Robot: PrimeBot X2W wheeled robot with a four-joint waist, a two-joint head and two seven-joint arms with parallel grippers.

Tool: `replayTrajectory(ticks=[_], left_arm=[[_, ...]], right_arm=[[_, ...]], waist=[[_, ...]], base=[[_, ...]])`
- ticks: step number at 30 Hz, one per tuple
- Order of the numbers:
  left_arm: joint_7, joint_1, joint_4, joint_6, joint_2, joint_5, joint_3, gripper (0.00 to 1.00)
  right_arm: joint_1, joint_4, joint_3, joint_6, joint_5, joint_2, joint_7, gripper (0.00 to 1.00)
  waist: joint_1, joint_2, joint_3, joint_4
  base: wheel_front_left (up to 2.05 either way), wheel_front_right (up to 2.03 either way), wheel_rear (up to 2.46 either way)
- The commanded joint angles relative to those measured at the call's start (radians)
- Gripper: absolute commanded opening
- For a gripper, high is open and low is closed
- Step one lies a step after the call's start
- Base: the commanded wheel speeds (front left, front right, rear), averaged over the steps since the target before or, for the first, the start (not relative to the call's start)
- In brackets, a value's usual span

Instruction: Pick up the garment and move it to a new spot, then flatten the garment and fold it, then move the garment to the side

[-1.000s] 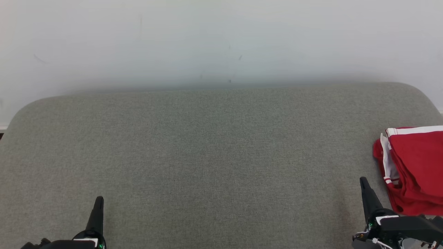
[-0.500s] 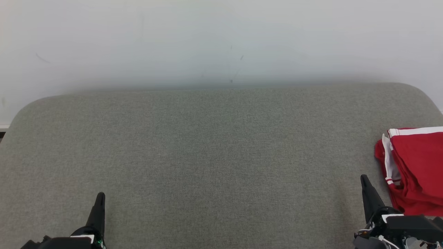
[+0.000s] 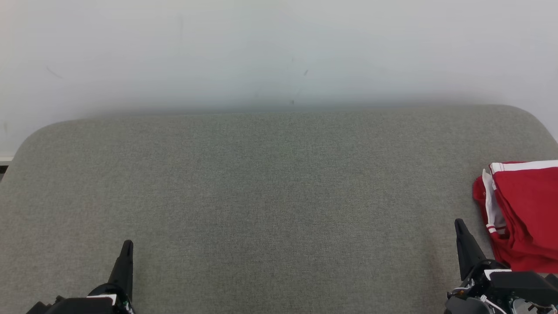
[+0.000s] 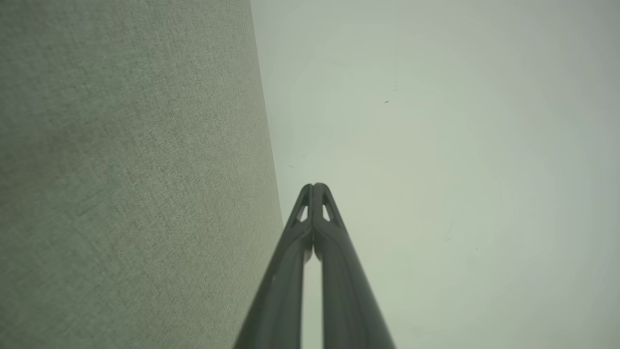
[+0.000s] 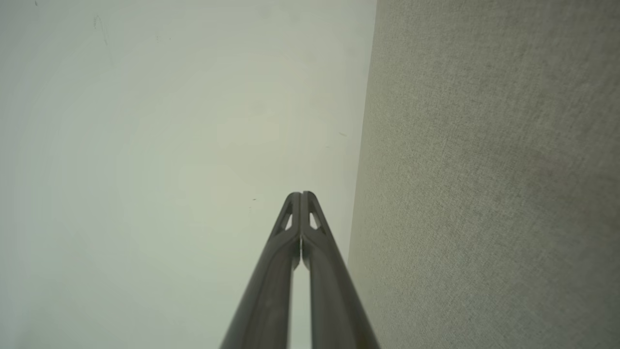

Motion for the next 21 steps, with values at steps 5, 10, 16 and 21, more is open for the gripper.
replayTrajectory(ticks=[5,10,16,21], left_arm=[[0.0,-0.011,-0.002,0.001,-0.001,-0.005,0.003,0.0],[0.0,-0.011,-0.002,0.001,-0.001,-0.005,0.003,0.0],[0.0,-0.011,-0.002,0.001,-0.001,-0.005,0.003,0.0],[0.0,-0.011,-0.002,0.001,-0.001,-0.005,0.003,0.0]], right_arm=[[-0.008,-0.001,-0.002,-0.002,0.001,-0.001,0.003,0.0],[-0.008,-0.001,-0.002,-0.002,0.001,-0.001,0.003,0.0],[-0.008,-0.001,-0.002,-0.002,0.001,-0.001,0.003,0.0],[-0.008,-0.001,-0.001,-0.002,0.001,-0.001,0.003,0.0]], waist=[[-0.0001,0.0,0.0,0.0],[-0.0001,0.0,0.0,0.0],[-0.0001,0.0,0.0,0.0],[-0.0001,0.0,0.0,0.0]], base=[[0.0,0.0,0.0],[0.0,0.0,0.0],[0.0,0.0,0.0],[0.0,0.0,0.0]])
